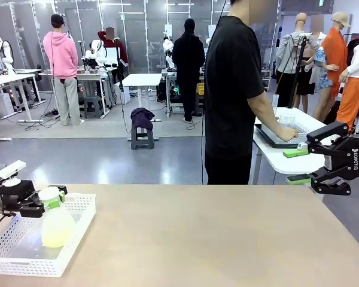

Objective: Prepare the solutions needed for the experiment.
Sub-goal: When the human places the Big flask in the center of the table, pick up the Big flask and place it in the left Organizing basket.

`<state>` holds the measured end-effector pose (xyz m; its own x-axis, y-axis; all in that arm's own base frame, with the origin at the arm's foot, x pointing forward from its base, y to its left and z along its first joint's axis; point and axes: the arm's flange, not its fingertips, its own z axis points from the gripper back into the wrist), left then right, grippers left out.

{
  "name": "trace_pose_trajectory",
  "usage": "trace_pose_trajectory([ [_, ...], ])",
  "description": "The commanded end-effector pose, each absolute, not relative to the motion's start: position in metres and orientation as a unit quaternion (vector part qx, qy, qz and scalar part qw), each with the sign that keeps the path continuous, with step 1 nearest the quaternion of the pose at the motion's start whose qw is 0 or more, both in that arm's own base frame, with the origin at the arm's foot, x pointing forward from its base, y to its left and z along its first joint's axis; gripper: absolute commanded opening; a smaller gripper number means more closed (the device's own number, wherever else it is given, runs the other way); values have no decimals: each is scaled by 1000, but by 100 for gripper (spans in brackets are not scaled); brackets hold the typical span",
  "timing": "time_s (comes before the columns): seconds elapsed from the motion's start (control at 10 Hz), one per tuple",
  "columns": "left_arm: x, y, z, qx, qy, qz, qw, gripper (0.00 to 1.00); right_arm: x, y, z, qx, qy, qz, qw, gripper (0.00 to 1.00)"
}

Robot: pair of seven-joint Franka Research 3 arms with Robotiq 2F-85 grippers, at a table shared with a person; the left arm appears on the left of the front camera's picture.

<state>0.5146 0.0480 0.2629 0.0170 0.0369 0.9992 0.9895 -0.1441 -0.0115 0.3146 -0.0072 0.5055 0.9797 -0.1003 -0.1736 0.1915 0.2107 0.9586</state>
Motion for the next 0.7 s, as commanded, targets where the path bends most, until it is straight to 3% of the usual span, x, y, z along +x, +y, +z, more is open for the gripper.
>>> trace_pose_trajectory([
  [0.0,507,45,257,-546,-461,-533,453,44,316,-7,507,628,34,-89,773,55],
  [0.1,506,45,259,-537,-456,-539,462,44,316,-7,507,628,34,-89,773,55],
  [0.2,503,45,262,-527,-451,-545,471,64,316,-7,507,628,34,-89,773,55],
  [0.3,502,47,263,-521,-447,-547,479,47,316,-7,507,628,34,-89,773,55],
  [0.4,501,49,264,-519,-448,-546,482,84,316,-7,507,628,34,-89,773,55],
  [0.5,500,51,266,-515,-447,-546,486,67,316,-7,507,628,34,-89,773,55],
  [0.6,497,57,270,-505,-449,-546,495,100,316,-7,507,628,34,-89,773,55],
])
